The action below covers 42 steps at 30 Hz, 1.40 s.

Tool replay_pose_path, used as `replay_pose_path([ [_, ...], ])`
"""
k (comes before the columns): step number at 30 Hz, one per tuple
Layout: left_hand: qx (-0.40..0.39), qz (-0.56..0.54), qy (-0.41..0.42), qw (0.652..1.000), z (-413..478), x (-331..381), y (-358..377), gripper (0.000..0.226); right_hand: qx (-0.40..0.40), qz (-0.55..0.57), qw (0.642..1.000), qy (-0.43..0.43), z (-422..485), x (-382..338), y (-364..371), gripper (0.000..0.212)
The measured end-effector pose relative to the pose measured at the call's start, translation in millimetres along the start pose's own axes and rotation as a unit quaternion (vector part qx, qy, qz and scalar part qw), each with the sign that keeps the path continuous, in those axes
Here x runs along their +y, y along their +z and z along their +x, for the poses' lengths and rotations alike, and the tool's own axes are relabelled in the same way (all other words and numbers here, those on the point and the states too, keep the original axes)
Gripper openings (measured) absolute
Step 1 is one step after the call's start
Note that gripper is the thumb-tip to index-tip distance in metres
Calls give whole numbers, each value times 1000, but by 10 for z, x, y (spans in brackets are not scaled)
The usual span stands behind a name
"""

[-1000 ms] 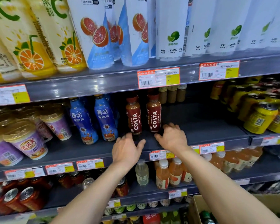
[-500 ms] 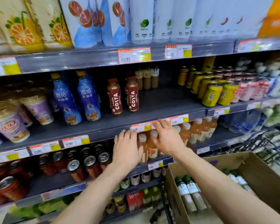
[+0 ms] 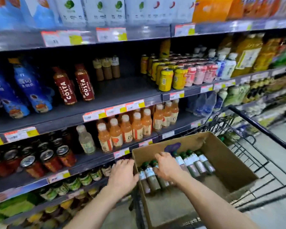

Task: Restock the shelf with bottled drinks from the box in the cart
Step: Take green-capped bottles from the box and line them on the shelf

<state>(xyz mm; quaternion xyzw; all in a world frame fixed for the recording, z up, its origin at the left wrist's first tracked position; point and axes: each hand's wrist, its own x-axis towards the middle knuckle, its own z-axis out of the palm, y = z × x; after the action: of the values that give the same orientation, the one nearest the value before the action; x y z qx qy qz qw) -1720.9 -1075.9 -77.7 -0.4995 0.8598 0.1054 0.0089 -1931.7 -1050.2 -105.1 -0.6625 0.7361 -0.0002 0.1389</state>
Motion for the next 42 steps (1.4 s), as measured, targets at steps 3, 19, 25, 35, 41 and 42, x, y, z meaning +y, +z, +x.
replay_pose_path([
  [3,-49,-14,-14,999,66,464,396,56,-30,-1,1000,5,-161,534,280,53],
  [19,-214,-127,-189,950,589,1851,1751,49,-210,69,967,124,-47,2295,960,41],
  [25,-136,-222,-281,924,1339,1906,2082,52,-151,132,968,154,595,2279,1210,51],
  [35,-130,-315,-379,860,1858,1892,2537,63,-152,196,948,201,971,2356,1574,56],
  [41,-148,-364,-367,843,1808,1798,2501,53,-159,246,934,206,876,2364,1539,45],
  [42,-149,-370,-362,843,1766,1784,2488,56,-155,261,930,207,831,2353,1529,43],
])
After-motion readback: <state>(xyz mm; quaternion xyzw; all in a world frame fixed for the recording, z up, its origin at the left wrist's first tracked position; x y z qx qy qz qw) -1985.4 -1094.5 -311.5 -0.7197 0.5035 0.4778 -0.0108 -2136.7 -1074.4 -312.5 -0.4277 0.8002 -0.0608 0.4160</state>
